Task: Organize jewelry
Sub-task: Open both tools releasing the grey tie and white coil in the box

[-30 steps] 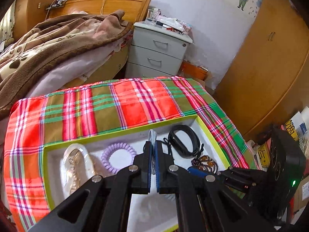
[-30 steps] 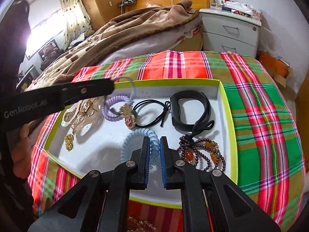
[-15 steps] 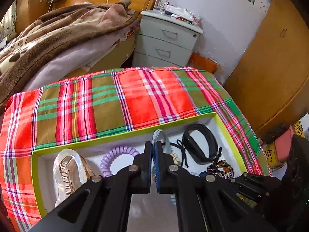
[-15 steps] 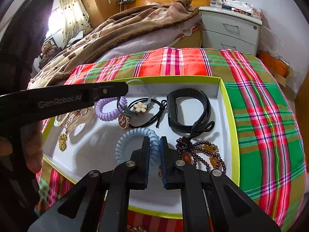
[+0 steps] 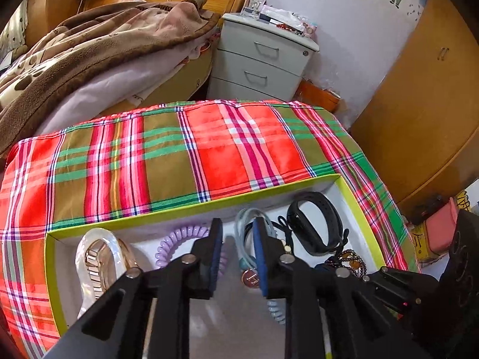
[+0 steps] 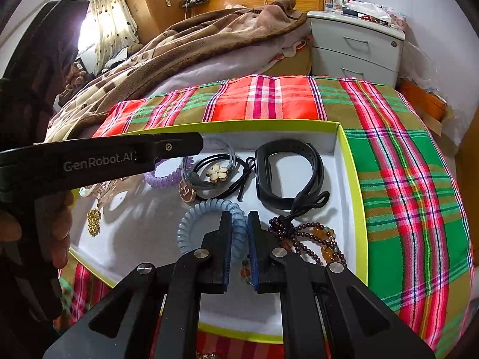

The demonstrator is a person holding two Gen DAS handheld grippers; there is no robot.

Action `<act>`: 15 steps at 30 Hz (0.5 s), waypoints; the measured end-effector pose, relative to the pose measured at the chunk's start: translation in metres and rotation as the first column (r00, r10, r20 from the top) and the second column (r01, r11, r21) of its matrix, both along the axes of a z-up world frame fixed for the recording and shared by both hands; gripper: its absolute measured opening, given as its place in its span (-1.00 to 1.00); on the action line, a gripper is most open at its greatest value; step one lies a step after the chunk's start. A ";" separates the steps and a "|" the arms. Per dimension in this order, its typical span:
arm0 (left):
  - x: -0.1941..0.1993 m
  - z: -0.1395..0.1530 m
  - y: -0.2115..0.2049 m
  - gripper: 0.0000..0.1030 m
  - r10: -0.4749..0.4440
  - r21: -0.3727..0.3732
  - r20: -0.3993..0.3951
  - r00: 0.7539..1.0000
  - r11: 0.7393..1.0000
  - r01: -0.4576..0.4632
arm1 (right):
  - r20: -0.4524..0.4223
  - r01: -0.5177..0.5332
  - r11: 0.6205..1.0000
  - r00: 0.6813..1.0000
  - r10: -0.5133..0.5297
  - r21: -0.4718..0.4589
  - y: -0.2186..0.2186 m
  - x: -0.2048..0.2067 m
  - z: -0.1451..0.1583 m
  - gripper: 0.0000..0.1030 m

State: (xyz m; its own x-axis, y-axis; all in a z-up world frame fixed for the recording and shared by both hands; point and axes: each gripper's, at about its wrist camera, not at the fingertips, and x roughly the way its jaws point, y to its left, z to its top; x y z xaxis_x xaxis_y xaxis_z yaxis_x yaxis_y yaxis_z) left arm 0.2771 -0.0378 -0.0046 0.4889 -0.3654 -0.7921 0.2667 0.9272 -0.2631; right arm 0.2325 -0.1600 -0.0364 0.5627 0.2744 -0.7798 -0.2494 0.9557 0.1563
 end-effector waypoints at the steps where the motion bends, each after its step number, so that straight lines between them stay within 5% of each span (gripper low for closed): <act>1: 0.000 0.000 0.000 -0.55 0.002 0.002 -0.001 1.000 1.000 -0.002 | 0.001 0.000 1.000 1.000 0.000 -0.003 0.000 0.000 0.000 -0.80; 15: -0.006 0.004 0.004 -0.34 0.008 -0.001 0.004 1.000 1.000 -0.008 | 0.023 0.008 1.000 1.000 -0.008 0.006 -0.002 -0.004 0.005 -0.55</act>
State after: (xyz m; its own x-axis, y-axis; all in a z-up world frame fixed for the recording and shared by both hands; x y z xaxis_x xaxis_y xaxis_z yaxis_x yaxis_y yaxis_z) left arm 0.2709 -0.0341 -0.0008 0.4951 -0.3622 -0.7898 0.2601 0.9291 -0.2630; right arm 0.2283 -0.1616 -0.0310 0.5824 0.2743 -0.7652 -0.2449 0.9568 0.1565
